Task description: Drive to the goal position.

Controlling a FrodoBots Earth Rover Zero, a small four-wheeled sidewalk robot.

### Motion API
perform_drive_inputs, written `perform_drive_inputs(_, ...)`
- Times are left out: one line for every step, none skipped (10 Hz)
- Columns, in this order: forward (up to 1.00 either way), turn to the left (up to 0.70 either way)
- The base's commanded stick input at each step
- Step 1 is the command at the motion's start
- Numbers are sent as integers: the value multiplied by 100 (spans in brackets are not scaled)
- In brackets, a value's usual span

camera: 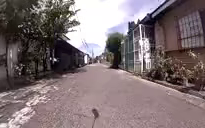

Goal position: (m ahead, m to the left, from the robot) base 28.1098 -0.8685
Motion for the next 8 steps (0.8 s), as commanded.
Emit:
perform_drive_inputs(70, 0)
perform_drive_inputs(70, 0)
perform_drive_inputs(70, 0)
perform_drive_inputs(70, 0)
perform_drive_inputs(70, 0)
perform_drive_inputs(70, 0)
perform_drive_inputs(70, 0)
perform_drive_inputs(70, 0)
